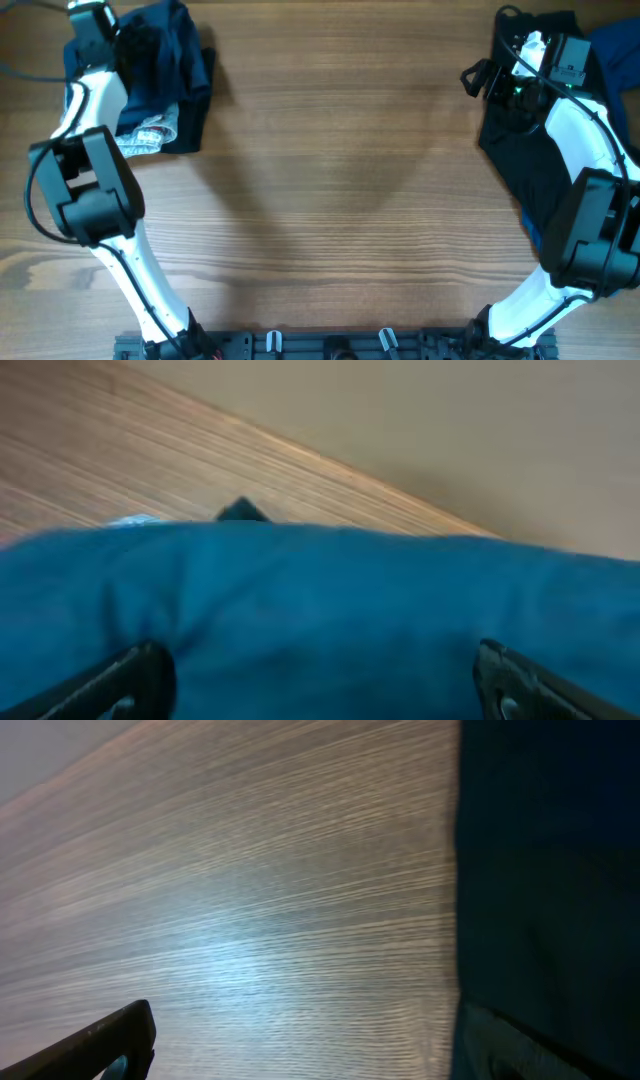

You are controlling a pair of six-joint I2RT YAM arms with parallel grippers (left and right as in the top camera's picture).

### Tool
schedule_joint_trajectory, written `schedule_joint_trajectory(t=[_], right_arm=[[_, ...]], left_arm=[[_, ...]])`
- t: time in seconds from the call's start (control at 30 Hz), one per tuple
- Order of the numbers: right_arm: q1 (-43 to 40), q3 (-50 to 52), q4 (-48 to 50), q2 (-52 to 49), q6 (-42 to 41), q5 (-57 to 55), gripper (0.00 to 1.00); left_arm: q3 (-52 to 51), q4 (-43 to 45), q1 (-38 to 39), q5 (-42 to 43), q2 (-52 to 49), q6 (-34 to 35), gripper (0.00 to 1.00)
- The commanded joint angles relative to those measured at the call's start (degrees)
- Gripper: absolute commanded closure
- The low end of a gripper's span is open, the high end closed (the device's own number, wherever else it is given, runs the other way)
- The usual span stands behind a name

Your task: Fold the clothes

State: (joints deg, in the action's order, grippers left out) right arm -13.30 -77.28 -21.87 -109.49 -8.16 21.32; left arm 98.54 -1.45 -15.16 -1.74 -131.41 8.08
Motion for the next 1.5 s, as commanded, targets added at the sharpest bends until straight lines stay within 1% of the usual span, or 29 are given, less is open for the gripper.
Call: schedule_joint_trajectory(t=[0.0,0.23,0.37,0.43,0.53,0.63,0.73,0.83,0.9,1.07,1.17,1.3,1.47], right_arm=[[0.00,-0.24,0.22,1.97,2.19,-3.39,0.00],[0.02,-0.24,3.15,1.97,2.14,-3.54,0.00],[0.00,-0.24,2.99,1.97,2.08,-3.54,0.00],[0.02,-0.24,3.02,1.97,2.01,-3.48,0.00],[0.00,-0.24,3.21,1.97,2.16,-3.34,0.01],[0.00,-0.24,4.26,1.99,2.19,-3.32,0.00],[0.00,-0.52,7.32,2.25,3.13,-1.33,0.00],[-0.07,-1.81,9.73,4.94,4.42,-1.49,0.00],[-0.20,-2.54,10.73,8.57,5.68,-3.48,0.00],[-0.59,-2.82,8.66,22.91,6.69,-7.89,0.00],[-0.59,-2.82,5.29,33.07,6.67,-8.48,0.00],[-0.59,-2.82,0.83,42.49,6.51,-8.44,0.00],[-0.59,-2.82,-1.99,51.74,6.71,-8.48,0.00]], left_arm=[[0.04,2.86,-1.66,0.85,-6.25,-0.35,0.00],[0.04,2.05,0.35,2.36,-20.31,-0.35,0.00],[0.04,1.97,2.56,2.32,-21.22,-0.37,0.00],[0.04,2.84,3.02,2.08,-20.15,-0.39,0.00],[0.04,2.49,3.04,2.01,-16.02,-0.39,0.00],[0.04,0.85,2.73,-1.36,-7.96,-0.52,0.00],[0.04,-0.55,2.73,-2.86,0.79,-4.57,0.00],[0.04,-6.84,2.82,-2.84,10.64,-4.85,0.00],[0.04,-11.82,3.13,-2.84,16.06,-4.85,0.00],[0.04,-29.77,4.68,-2.60,32.41,-4.61,0.00],[0.04,-41.00,6.75,2.47,41.16,-4.59,0.00],[0.04,-50.62,9.92,8.66,47.43,-4.59,0.00],[0.04,-61.83,14.62,10.03,51.28,-4.66,0.00]])
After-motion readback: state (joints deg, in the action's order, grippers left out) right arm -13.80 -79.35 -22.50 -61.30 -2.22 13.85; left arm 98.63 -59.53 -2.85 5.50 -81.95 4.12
